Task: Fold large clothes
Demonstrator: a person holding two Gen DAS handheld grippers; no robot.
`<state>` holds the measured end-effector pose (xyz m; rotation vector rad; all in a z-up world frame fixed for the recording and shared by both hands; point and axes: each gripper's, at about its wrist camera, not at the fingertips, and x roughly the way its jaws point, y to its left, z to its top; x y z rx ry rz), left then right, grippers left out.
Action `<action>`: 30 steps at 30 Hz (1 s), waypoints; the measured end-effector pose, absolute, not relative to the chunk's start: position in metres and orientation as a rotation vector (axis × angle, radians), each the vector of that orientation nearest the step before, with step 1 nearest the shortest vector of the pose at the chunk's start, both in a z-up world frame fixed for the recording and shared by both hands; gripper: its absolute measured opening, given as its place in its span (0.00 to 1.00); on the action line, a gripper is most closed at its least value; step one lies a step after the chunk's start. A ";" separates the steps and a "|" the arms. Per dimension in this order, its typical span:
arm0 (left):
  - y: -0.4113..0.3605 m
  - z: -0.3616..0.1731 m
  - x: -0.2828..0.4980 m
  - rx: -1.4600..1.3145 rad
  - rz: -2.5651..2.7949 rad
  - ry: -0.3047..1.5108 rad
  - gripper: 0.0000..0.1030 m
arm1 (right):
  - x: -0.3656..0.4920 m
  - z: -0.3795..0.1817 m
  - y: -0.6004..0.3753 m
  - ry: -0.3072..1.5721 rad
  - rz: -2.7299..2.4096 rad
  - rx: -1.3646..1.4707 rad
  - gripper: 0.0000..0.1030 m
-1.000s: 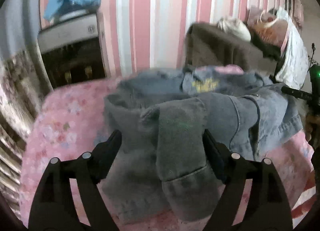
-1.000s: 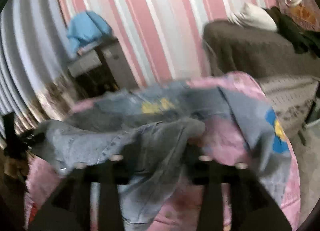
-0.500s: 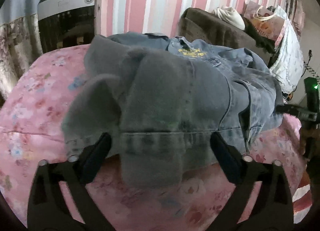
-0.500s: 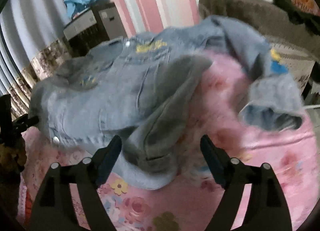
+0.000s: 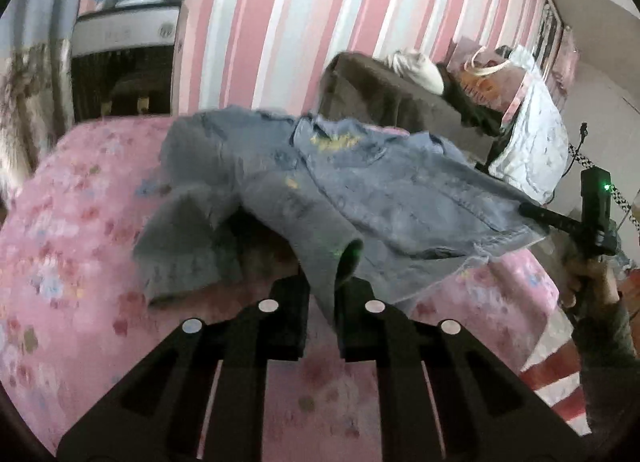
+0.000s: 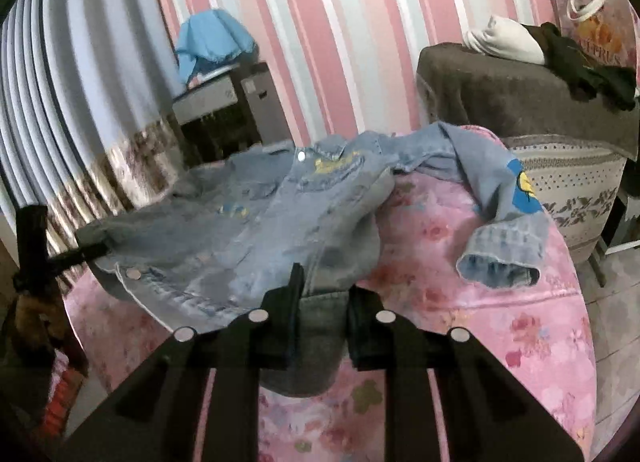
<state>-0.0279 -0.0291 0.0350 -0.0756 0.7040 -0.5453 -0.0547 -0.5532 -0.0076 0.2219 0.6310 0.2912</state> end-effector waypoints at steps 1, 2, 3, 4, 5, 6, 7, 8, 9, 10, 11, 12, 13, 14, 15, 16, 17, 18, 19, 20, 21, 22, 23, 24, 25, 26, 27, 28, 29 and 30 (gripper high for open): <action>-0.027 0.028 -0.031 -0.077 -0.543 0.727 0.09 | -0.053 -0.015 -0.554 0.657 0.283 0.225 0.19; -0.027 0.019 -0.033 -0.062 -0.546 0.754 0.11 | -0.051 -0.026 -0.555 0.687 0.262 0.220 0.22; -0.026 0.009 -0.033 -0.052 -0.542 0.784 0.23 | -0.048 -0.032 -0.554 0.707 0.241 0.211 0.31; -0.024 -0.004 -0.036 -0.047 -0.516 0.815 0.30 | -0.048 -0.040 -0.557 0.728 0.203 0.199 0.37; -0.020 -0.009 -0.036 -0.042 -0.489 0.815 0.41 | -0.049 -0.043 -0.559 0.726 0.182 0.196 0.45; -0.013 -0.014 -0.039 -0.022 -0.437 0.806 0.59 | -0.053 -0.041 -0.564 0.704 0.165 0.206 0.53; -0.007 -0.015 -0.038 -0.008 -0.392 0.797 0.68 | -0.057 -0.038 -0.568 0.687 0.161 0.218 0.56; 0.002 -0.016 -0.038 -0.002 -0.345 0.779 0.79 | -0.059 -0.034 -0.572 0.668 0.155 0.228 0.58; 0.010 -0.016 -0.034 0.000 -0.308 0.762 0.81 | -0.060 -0.028 -0.575 0.638 0.145 0.234 0.59; 0.020 -0.017 -0.027 0.008 -0.266 0.759 0.81 | -0.060 -0.024 -0.577 0.623 0.145 0.237 0.61; 0.026 -0.017 -0.021 0.020 -0.234 0.756 0.81 | -0.057 -0.020 -0.580 0.615 0.150 0.239 0.65; 0.032 -0.018 -0.011 0.033 -0.212 0.749 0.81 | -0.053 -0.016 -0.580 0.606 0.157 0.243 0.66; 0.036 -0.020 -0.001 0.054 -0.196 0.749 0.81 | -0.054 -0.013 -0.581 0.599 0.163 0.247 0.66; 0.037 -0.022 0.007 0.070 -0.196 0.755 0.81 | -0.052 -0.010 -0.581 0.593 0.173 0.250 0.66; 0.038 -0.026 0.015 0.087 -0.196 0.758 0.81 | -0.048 -0.007 -0.580 0.589 0.182 0.252 0.66; 0.037 -0.031 0.025 0.116 -0.190 0.775 0.81 | -0.045 -0.003 -0.577 0.583 0.192 0.254 0.67; 0.036 -0.034 0.031 0.129 -0.200 0.789 0.81 | -0.043 0.000 -0.574 0.578 0.200 0.253 0.68; 0.033 -0.039 0.040 0.138 -0.213 0.807 0.81 | -0.040 0.002 -0.571 0.571 0.211 0.251 0.70; 0.029 -0.045 0.048 0.148 -0.215 0.829 0.81 | -0.037 0.004 -0.568 0.571 0.218 0.248 0.72; 0.024 -0.050 0.053 0.160 -0.227 0.854 0.79 | -0.033 0.004 -0.565 0.572 0.222 0.244 0.74; 0.020 -0.052 0.056 0.171 -0.244 0.864 0.74 | -0.029 0.004 -0.562 0.573 0.228 0.246 0.75; 0.017 -0.052 0.058 0.175 -0.243 0.856 0.73 | -0.026 0.004 -0.560 0.574 0.236 0.251 0.75; 0.014 -0.050 0.061 0.174 -0.240 0.849 0.72 | -0.022 0.003 -0.558 0.578 0.245 0.254 0.75; 0.013 -0.049 0.064 0.170 -0.248 0.848 0.69 | -0.017 0.002 -0.554 0.584 0.253 0.257 0.75; 0.010 -0.050 0.070 0.165 -0.263 0.861 0.65 | -0.016 0.000 -0.549 0.586 0.255 0.260 0.75; 0.008 -0.051 0.075 0.163 -0.269 0.874 0.60 | -0.012 -0.002 -0.545 0.591 0.263 0.264 0.75; 0.007 -0.051 0.078 0.167 -0.264 0.865 0.50 | -0.008 -0.005 -0.541 0.596 0.272 0.265 0.75; 0.006 -0.050 0.079 0.171 -0.259 0.858 0.42 | -0.003 -0.007 -0.536 0.601 0.272 0.256 0.75; 0.008 -0.047 0.079 0.162 -0.254 0.850 0.26 | 0.000 -0.010 -0.532 0.607 0.265 0.243 0.75; 0.014 -0.043 0.080 0.129 -0.255 0.843 0.09 | 0.004 -0.012 -0.527 0.612 0.261 0.230 0.75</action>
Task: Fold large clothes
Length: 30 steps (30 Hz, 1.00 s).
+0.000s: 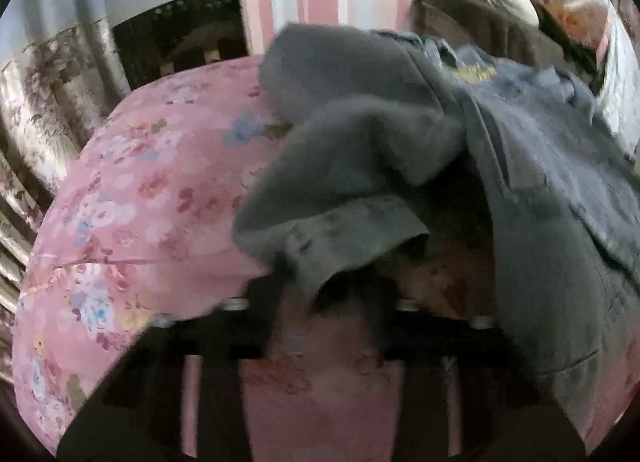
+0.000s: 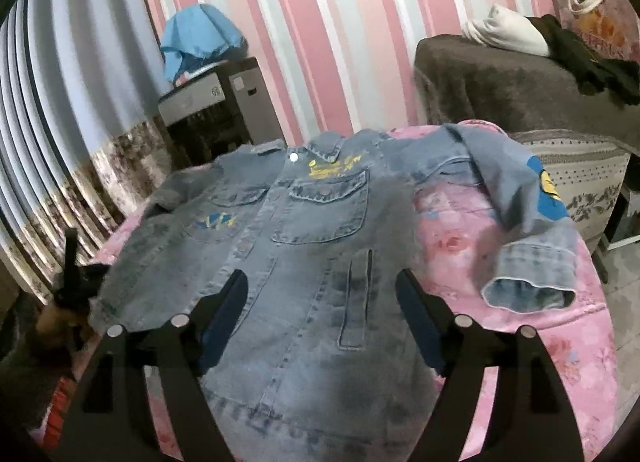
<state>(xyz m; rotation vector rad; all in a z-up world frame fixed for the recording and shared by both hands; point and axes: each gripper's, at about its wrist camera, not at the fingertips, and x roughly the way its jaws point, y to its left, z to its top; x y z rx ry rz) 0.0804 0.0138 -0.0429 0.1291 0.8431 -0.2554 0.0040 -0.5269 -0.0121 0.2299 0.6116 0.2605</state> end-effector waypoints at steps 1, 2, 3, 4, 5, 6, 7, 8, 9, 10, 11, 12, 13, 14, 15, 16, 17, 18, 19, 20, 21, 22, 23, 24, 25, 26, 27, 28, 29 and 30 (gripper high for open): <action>0.024 -0.036 0.081 0.067 -0.260 0.834 0.08 | 0.006 -0.013 -0.524 0.614 0.260 0.226 0.75; 0.033 -0.030 0.080 0.037 -0.251 0.818 0.07 | 0.009 -0.015 -0.520 0.619 0.264 0.223 0.75; 0.044 -0.022 0.078 0.026 -0.222 0.789 0.06 | 0.011 -0.016 -0.518 0.623 0.270 0.223 0.75; 0.053 -0.017 0.077 0.017 -0.200 0.770 0.06 | 0.011 -0.017 -0.516 0.622 0.271 0.224 0.75; 0.066 -0.010 0.075 -0.010 -0.180 0.751 0.05 | 0.012 -0.016 -0.513 0.621 0.271 0.224 0.75; 0.079 -0.002 0.074 -0.040 -0.166 0.735 0.05 | 0.013 -0.015 -0.512 0.621 0.273 0.222 0.75; 0.092 0.005 0.074 -0.067 -0.150 0.720 0.05 | 0.015 -0.014 -0.514 0.620 0.274 0.221 0.75; 0.107 0.013 0.073 -0.098 -0.131 0.702 0.05 | 0.017 -0.013 -0.514 0.619 0.275 0.219 0.75; 0.130 0.027 0.071 -0.136 -0.088 0.668 0.05 | 0.018 -0.011 -0.514 0.614 0.275 0.217 0.75; 0.144 0.035 0.070 -0.151 -0.054 0.644 0.05 | 0.017 -0.009 -0.514 0.610 0.272 0.216 0.75; 0.165 0.047 0.069 -0.170 -0.006 0.616 0.04 | 0.018 -0.008 -0.514 0.608 0.270 0.214 0.77; 0.178 0.054 0.069 -0.186 0.023 0.600 0.04 | 0.019 -0.007 -0.514 0.605 0.269 0.214 0.77; 0.198 0.064 0.069 -0.201 0.073 0.573 0.04 | 0.020 -0.007 -0.515 0.604 0.270 0.216 0.77; 0.210 0.069 0.070 -0.198 0.106 0.564 0.02 | 0.021 -0.006 -0.515 0.603 0.270 0.217 0.77; 0.222 0.072 0.071 -0.195 0.136 0.558 0.01 | 0.022 -0.006 -0.514 0.602 0.268 0.218 0.77; 0.237 0.075 0.075 -0.203 0.170 0.556 0.01 | 0.023 -0.007 -0.514 0.604 0.269 0.220 0.77; 0.245 0.075 0.080 -0.204 0.179 0.563 0.00 | 0.025 -0.007 -0.513 0.606 0.272 0.222 0.77; 0.251 0.075 0.084 -0.210 0.184 0.572 0.00 | 0.026 -0.008 -0.513 0.608 0.272 0.224 0.77; 0.255 0.073 0.090 -0.219 0.188 0.581 0.00 | 0.028 -0.009 -0.512 0.610 0.270 0.225 0.77; 0.257 0.070 0.093 -0.211 0.186 0.588 0.00 | 0.030 -0.010 -0.511 0.613 0.270 0.226 0.77; 0.257 0.069 0.098 -0.199 0.184 0.592 0.00 | 0.033 -0.010 -0.510 0.619 0.266 0.226 0.77; 0.253 0.067 0.100 -0.203 0.176 0.595 0.00 | 0.035 -0.009 -0.508 0.619 0.261 0.224 0.77; 0.252 0.067 0.100 -0.212 0.163 0.594 0.00 | 0.038 -0.008 -0.507 0.619 0.257 0.223 0.77; 0.251 0.067 0.103 -0.224 0.142 0.593 0.00 | 0.044 -0.007 -0.505 0.624 0.259 0.222 0.77; 0.243 0.070 0.106 -0.231 0.116 0.587 0.00 | 0.049 -0.006 -0.504 0.630 0.261 0.220 0.77; 0.236 0.073 0.111 -0.238 0.090 0.584 0.00 | 0.056 -0.004 -0.503 0.638 0.258 0.216 0.77; 0.228 0.077 0.115 -0.246 0.060 0.580 0.00 | 0.061 -0.002 -0.501 0.640 0.259 0.212 0.77; 0.213 0.085 0.123 -0.238 0.023 0.574 0.00 | 0.069 0.002 -0.499 0.636 0.266 0.207 0.77; 0.196 0.092 0.130 -0.221 -0.005 0.569 0.00 | 0.076 0.006 -0.496 0.632 0.269 0.204 0.77; 0.178 0.098 0.137 -0.208 -0.034 0.567 0.00 | 0.085 0.010 -0.495 0.630 0.273 0.197 0.77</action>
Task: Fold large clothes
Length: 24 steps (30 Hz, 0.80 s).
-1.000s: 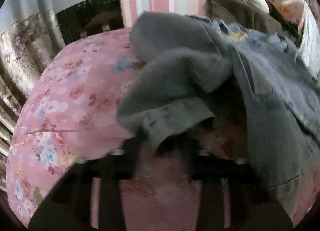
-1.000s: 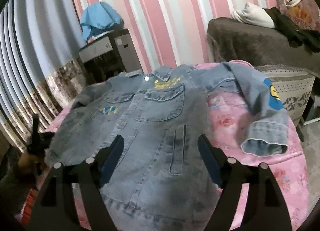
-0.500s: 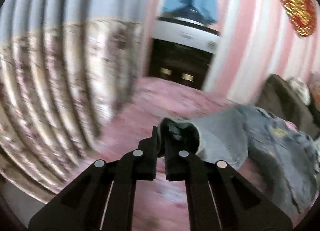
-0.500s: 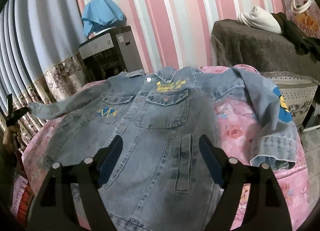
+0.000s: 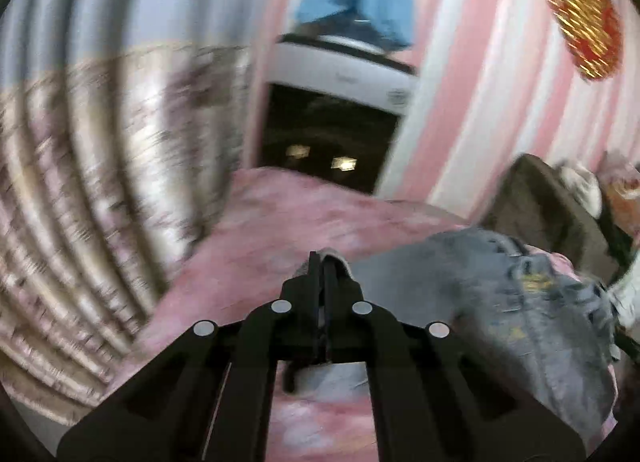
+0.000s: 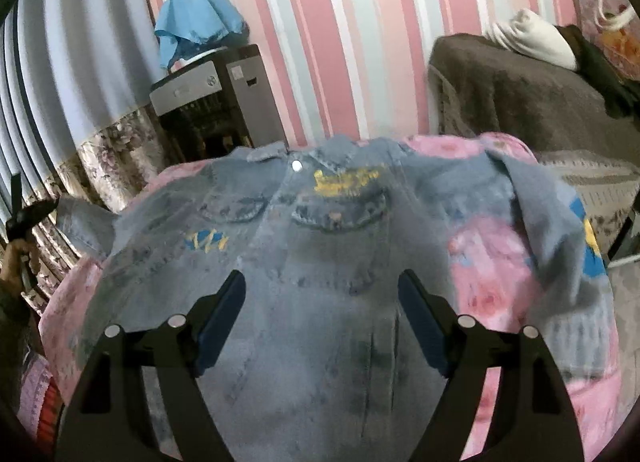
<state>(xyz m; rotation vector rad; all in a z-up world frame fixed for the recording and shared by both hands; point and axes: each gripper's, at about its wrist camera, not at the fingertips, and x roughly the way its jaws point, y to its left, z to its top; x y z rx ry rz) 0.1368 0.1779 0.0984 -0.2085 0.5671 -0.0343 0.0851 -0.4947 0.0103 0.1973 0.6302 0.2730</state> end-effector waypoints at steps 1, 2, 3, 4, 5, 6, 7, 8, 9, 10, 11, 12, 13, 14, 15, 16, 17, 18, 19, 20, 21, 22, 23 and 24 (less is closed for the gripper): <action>0.153 0.107 0.148 -0.193 -0.077 0.564 0.00 | 0.091 0.014 -0.493 0.624 0.275 0.194 0.77; 0.133 0.112 0.156 -0.176 -0.103 0.563 0.00 | 0.097 0.017 -0.493 0.620 0.277 0.193 0.77; 0.112 0.116 0.165 -0.158 -0.129 0.564 0.00 | 0.107 0.020 -0.495 0.618 0.275 0.196 0.77; 0.084 0.119 0.176 -0.135 -0.164 0.570 0.00 | 0.113 0.023 -0.497 0.613 0.272 0.197 0.77; 0.057 0.119 0.187 -0.117 -0.197 0.580 0.00 | 0.121 0.026 -0.500 0.605 0.268 0.196 0.77; 0.039 0.118 0.193 -0.109 -0.218 0.586 0.00 | 0.128 0.028 -0.503 0.601 0.261 0.195 0.77; 0.012 0.115 0.203 -0.101 -0.251 0.601 0.00 | 0.138 0.029 -0.507 0.596 0.241 0.187 0.77; -0.011 0.110 0.211 -0.098 -0.276 0.617 0.00 | 0.146 0.031 -0.511 0.590 0.225 0.180 0.77; -0.039 0.102 0.222 -0.093 -0.302 0.638 0.00 | 0.154 0.032 -0.515 0.584 0.209 0.169 0.77; -0.057 0.095 0.230 -0.094 -0.323 0.657 0.00 | 0.165 0.032 -0.521 0.577 0.183 0.152 0.77; -0.076 0.087 0.235 -0.096 -0.341 0.674 0.00 | 0.174 0.032 -0.526 0.575 0.160 0.142 0.77; -0.095 0.079 0.241 -0.091 -0.353 0.692 0.00 | 0.185 0.031 -0.534 0.576 0.133 0.134 0.77; -0.120 0.069 0.247 -0.078 -0.366 0.709 0.00 | 0.192 0.030 -0.538 0.580 0.117 0.132 0.77; -0.138 0.061 0.251 -0.068 -0.374 0.720 0.00 | 0.200 0.028 -0.544 0.584 0.104 0.132 0.77; -0.156 0.054 0.254 -0.055 -0.376 0.731 0.00 | 0.205 0.026 -0.547 0.586 0.097 0.133 0.77; -0.176 0.045 0.259 -0.047 -0.382 0.739 0.00 | 0.212 0.024 -0.550 0.594 0.088 0.134 0.77; -0.191 0.038 0.262 -0.049 -0.401 0.748 0.00 | 0.219 0.022 -0.553 0.602 0.088 0.138 0.77; -0.213 0.031 0.267 -0.053 -0.433 0.759 0.00 | 0.225 0.020 -0.554 0.607 0.088 0.140 0.77; -0.225 0.025 0.270 -0.053 -0.444 0.767 0.00 | 0.232 0.017 -0.556 0.618 0.085 0.141 0.77; -0.237 0.019 0.273 -0.056 -0.451 0.780 0.01 | 0.235 0.015 -0.556 0.627 0.088 0.146 0.77; -0.252 0.010 0.278 -0.057 -0.466 0.825 0.04 | 0.240 0.012 -0.556 0.643 0.095 0.156 0.77; -0.258 0.005 0.279 -0.054 -0.463 0.852 0.05 | 0.241 0.010 -0.556 0.649 0.099 0.157 0.77; -0.262 0.000 0.280 -0.055 -0.455 0.875 0.09 | 0.241 0.009 -0.555 0.655 0.105 0.157 0.77; -0.263 -0.003 0.280 -0.060 -0.454 0.899 0.11 | 0.240 0.008 -0.555 0.660 0.116 0.165 0.77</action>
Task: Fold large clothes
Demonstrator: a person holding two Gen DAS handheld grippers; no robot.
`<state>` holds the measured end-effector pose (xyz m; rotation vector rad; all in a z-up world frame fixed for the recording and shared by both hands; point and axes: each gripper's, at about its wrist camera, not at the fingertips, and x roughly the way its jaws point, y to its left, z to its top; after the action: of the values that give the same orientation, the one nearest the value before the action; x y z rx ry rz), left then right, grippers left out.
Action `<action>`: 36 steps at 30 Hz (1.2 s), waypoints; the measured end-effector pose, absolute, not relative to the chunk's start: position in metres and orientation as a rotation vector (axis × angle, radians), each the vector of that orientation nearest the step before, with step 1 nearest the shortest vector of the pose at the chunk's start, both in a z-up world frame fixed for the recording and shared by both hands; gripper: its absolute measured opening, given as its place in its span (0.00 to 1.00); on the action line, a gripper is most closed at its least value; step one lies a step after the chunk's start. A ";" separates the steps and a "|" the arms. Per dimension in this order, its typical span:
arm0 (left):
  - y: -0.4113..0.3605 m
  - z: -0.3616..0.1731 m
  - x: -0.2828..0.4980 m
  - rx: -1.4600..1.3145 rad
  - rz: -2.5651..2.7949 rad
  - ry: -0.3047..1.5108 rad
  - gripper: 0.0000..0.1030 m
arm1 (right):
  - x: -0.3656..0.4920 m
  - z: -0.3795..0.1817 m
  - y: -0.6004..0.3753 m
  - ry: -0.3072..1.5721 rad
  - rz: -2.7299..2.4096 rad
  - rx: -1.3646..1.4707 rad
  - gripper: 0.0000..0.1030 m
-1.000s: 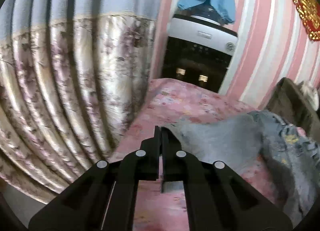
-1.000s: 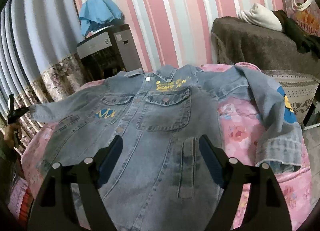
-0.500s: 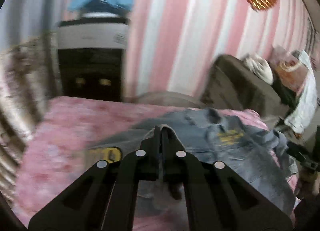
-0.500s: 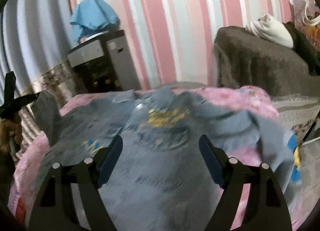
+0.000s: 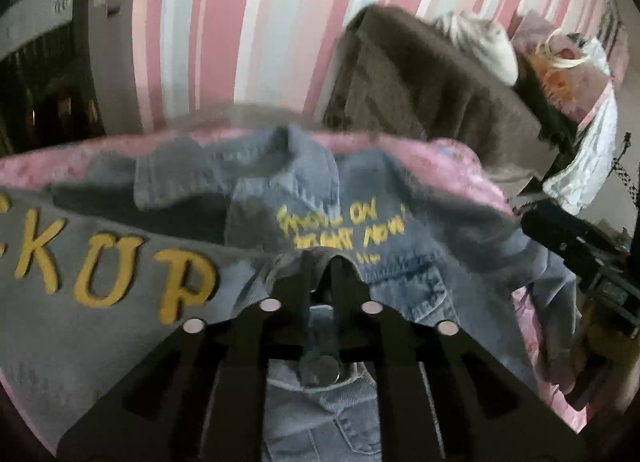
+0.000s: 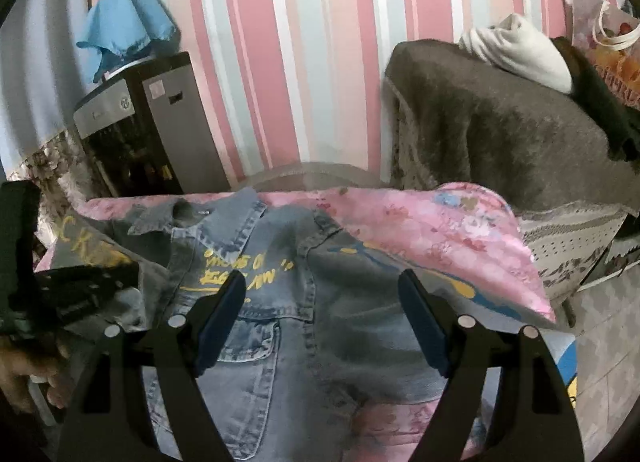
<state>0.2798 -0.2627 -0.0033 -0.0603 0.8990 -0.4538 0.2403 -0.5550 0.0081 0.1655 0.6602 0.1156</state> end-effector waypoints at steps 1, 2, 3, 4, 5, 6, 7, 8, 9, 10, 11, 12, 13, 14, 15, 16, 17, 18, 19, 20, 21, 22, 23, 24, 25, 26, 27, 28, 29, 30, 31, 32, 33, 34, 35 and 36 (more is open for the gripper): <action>-0.261 -0.005 0.277 -0.061 -0.455 0.902 0.13 | 0.238 0.008 -0.555 0.658 0.119 0.170 0.77; -0.256 -0.004 0.274 -0.058 -0.453 0.904 0.32 | 0.235 0.008 -0.553 0.657 0.123 0.175 0.77; -0.250 -0.002 0.271 -0.064 -0.450 0.900 0.87 | 0.231 0.009 -0.552 0.657 0.131 0.183 0.81; -0.237 0.007 0.263 -0.084 -0.433 0.852 0.95 | 0.228 0.010 -0.551 0.658 0.139 0.188 0.82; -0.224 0.019 0.256 -0.092 -0.432 0.806 0.97 | 0.224 0.012 -0.550 0.662 0.145 0.184 0.83; -0.218 0.025 0.253 -0.098 -0.442 0.789 0.97 | 0.219 0.017 -0.547 0.661 0.150 0.162 0.83; -0.210 0.035 0.248 -0.107 -0.474 0.775 0.97 | 0.216 0.021 -0.546 0.656 0.149 0.149 0.83; -0.206 0.041 0.245 -0.098 -0.481 0.765 0.97 | 0.213 0.025 -0.545 0.653 0.152 0.147 0.83; -0.199 0.051 0.242 -0.067 -0.470 0.735 0.97 | 0.212 0.029 -0.543 0.658 0.171 0.162 0.84; -0.195 0.055 0.240 -0.045 -0.457 0.717 0.97 | 0.210 0.032 -0.539 0.666 0.197 0.187 0.84; -0.188 0.059 0.239 -0.018 -0.428 0.696 0.97 | 0.210 0.034 -0.534 0.669 0.205 0.196 0.84; -0.179 0.061 0.238 -0.007 -0.407 0.685 0.97 | 0.210 0.035 -0.525 0.675 0.219 0.196 0.84; -0.168 0.061 0.239 0.004 -0.383 0.681 0.97 | 0.211 0.035 -0.514 0.683 0.232 0.188 0.84; -0.160 0.060 0.240 0.013 -0.358 0.681 0.97 | 0.213 0.033 -0.501 0.691 0.237 0.170 0.84; -0.148 0.057 0.242 0.029 -0.315 0.675 0.97 | 0.215 0.030 -0.488 0.700 0.243 0.153 0.84; -0.140 0.054 0.243 0.039 -0.292 0.676 0.97 | 0.219 0.023 -0.476 0.712 0.246 0.152 0.84; -0.131 0.050 0.246 0.042 -0.270 0.683 0.97 | 0.226 0.014 -0.461 0.735 0.240 0.145 0.84; -0.118 0.044 0.248 0.033 -0.245 0.688 0.97 | 0.230 0.008 -0.453 0.748 0.238 0.140 0.83; -0.109 0.041 0.252 0.023 -0.231 0.696 0.97 | 0.238 -0.003 -0.442 0.779 0.239 0.132 0.83; -0.097 0.036 0.256 0.007 -0.212 0.710 0.97 | 0.246 -0.015 -0.430 0.813 0.233 0.117 0.83; -0.088 0.034 0.257 -0.003 -0.198 0.716 0.97 | 0.255 -0.029 -0.418 0.855 0.227 0.115 0.83; -0.077 0.030 0.259 -0.014 -0.180 0.723 0.97 | 0.259 -0.036 -0.412 0.878 0.223 0.109 0.83; -0.066 0.025 0.262 -0.016 -0.161 0.736 0.97 | 0.264 -0.047 -0.405 0.910 0.215 0.098 0.81; -0.059 0.021 0.263 -0.014 -0.143 0.742 0.97 | 0.268 -0.055 -0.399 0.927 0.229 0.107 0.66; -0.050 0.017 0.265 -0.011 -0.123 0.745 0.97 | 0.270 -0.062 -0.392 0.944 0.244 0.108 0.52; -0.044 0.013 0.268 -0.012 -0.111 0.757 0.97 | 0.268 -0.064 -0.387 0.926 0.221 0.073 0.32; -0.038 0.010 0.269 -0.015 -0.102 0.768 0.97 | 0.267 -0.062 -0.385 0.906 0.237 0.060 0.19; -0.032 0.006 0.272 -0.022 -0.091 0.780 0.97 | 0.266 -0.057 -0.385 0.892 0.249 0.060 0.15; -0.026 0.003 0.274 -0.028 -0.086 0.789 0.97 | 0.264 -0.051 -0.388 0.871 0.256 0.061 0.09; -0.021 0.001 0.277 -0.031 -0.080 0.792 0.97 | 0.262 -0.040 -0.394 0.835 0.255 0.064 0.09; -0.020 0.000 0.278 -0.027 -0.073 0.790 0.97 | 0.259 -0.026 -0.404 0.786 0.235 0.062 0.09; -0.019 -0.001 0.279 -0.023 -0.068 0.790 0.97 | 0.257 -0.013 -0.415 0.741 0.207 0.056 0.09; -0.018 -0.001 0.280 -0.022 -0.068 0.792 0.97 | 0.256 0.004 -0.435 0.689 0.152 0.060 0.09; -0.017 -0.001 0.283 -0.019 -0.060 0.792 0.97 | 0.257 0.011 -0.450 0.670 0.114 0.075 0.09; -0.017 -0.002 0.284 -0.017 -0.060 0.793 0.97 | 0.259 0.017 -0.467 0.661 0.071 0.086 0.09; -0.019 -0.004 0.284 -0.016 -0.065 0.797 0.97 | 0.264 0.018 -0.483 0.675 0.036 0.088 0.09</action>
<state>0.2844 -0.0189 -0.0038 -0.0157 0.7974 -0.0654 0.2639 -0.4825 0.0177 0.0880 0.6748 0.0365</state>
